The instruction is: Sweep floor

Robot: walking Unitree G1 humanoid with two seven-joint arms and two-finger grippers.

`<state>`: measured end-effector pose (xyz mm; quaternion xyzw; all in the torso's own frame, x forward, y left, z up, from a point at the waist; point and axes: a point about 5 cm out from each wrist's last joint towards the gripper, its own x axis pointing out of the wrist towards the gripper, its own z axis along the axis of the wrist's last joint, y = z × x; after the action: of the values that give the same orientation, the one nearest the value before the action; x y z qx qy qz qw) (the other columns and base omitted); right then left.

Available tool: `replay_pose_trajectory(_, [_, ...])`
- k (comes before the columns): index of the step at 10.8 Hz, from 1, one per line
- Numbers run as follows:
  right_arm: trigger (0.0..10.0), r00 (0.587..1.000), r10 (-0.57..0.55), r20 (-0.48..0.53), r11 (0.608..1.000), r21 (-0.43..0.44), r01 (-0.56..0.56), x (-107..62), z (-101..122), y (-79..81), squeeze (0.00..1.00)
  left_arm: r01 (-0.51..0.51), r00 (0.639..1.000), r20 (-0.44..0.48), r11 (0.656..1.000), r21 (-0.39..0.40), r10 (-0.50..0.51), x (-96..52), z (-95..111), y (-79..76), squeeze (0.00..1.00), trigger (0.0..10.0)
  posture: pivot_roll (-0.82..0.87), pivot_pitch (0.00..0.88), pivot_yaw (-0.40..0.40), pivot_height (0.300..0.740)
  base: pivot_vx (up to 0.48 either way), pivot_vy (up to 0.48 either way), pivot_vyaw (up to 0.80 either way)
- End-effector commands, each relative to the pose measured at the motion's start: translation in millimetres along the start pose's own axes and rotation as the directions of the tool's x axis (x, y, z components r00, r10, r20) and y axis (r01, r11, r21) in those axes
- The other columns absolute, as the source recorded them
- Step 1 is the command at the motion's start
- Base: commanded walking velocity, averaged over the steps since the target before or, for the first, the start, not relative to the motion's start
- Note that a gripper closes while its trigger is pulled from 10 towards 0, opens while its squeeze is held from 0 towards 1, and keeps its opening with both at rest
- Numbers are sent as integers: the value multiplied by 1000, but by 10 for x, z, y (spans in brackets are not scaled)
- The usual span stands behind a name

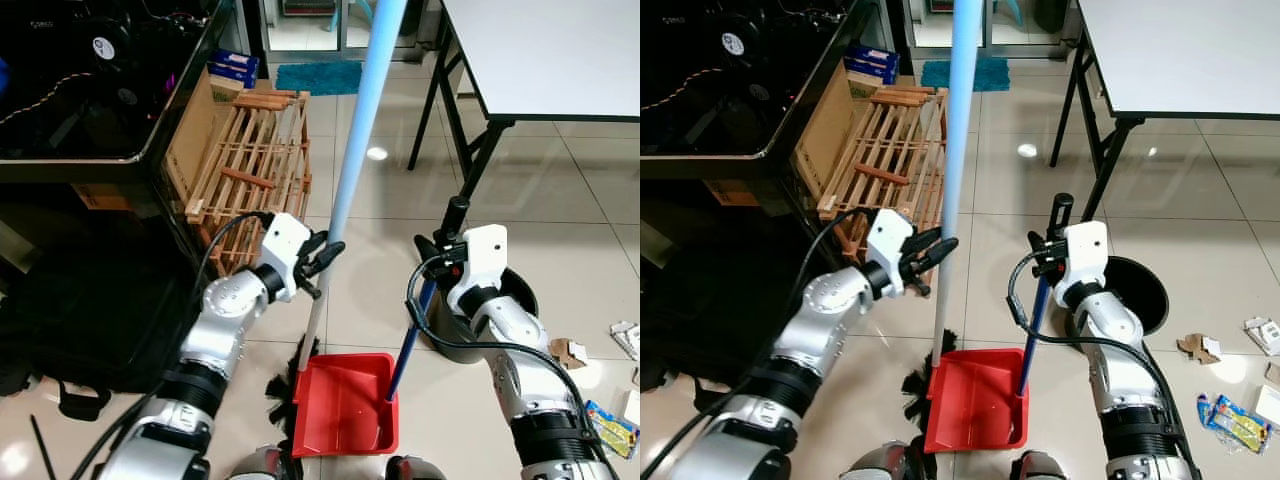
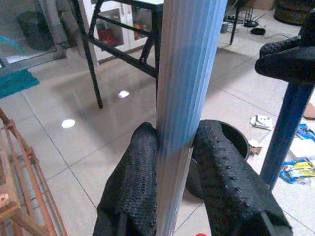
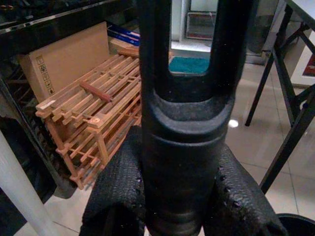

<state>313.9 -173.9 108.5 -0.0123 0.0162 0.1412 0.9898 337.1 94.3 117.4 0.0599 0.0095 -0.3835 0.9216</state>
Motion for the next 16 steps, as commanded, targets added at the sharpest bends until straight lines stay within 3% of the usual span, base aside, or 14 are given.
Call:
replay_pose_trajectory(1, [10000, 999, -4, 44, 1000, 9, 4, 13, 84, -14, 0, 40, 997, 59, 999, 24, -42, 24, 164, 10, 0, 0, -223, 111, 73, 740, 0, 0, 0])
replay_pose_trajectory(3, [10000, 999, -5, 46, 1000, 8, 4, 22, 93, -15, 0, 106, 992, 57, 993, 53, -109, 0, 200, 11, 0, 0, -224, 107, 72, 740, 0, 0, 0])
replay_pose_trajectory(7, [10000, 999, -6, 48, 1000, 7, 6, 24, 95, -17, 0, 216, 973, 46, 966, 145, -224, -82, 373, 156, 0, 0, -219, 108, 72, 740, 0, 0, 0])
replay_pose_trajectory(8, [10000, 999, -6, 48, 1000, 8, 6, 23, 91, -11, 0, 206, 974, 62, 968, 142, -217, -61, 390, 138, 0, 0, -218, 111, 75, 740, 0, 0, 0])
replay_pose_trajectory(12, [10000, 999, -5, 44, 1000, 7, 5, 12, 87, -12, 0, 262, 955, 134, 964, 40, -265, 136, 275, -365, 0, 0, -228, 117, 66, 740, 0, 0, 0])
replay_pose_trajectory(15, [10000, 999, -7, 45, 1000, 2, 7, 11, 97, -26, 0, 241, 962, 132, 970, 11, -241, 180, 206, -481, 0, 0, -231, 117, 66, 740, 0, 0, 0])
replay_pose_trajectory(16, [10000, 999, -8, 44, 1000, 4, 8, 4, 92, -19, 0, 220, 968, 123, 975, 16, -220, 178, 189, -469, 0, 4706, -232, 119, 71, 740, 0, 0, 0])
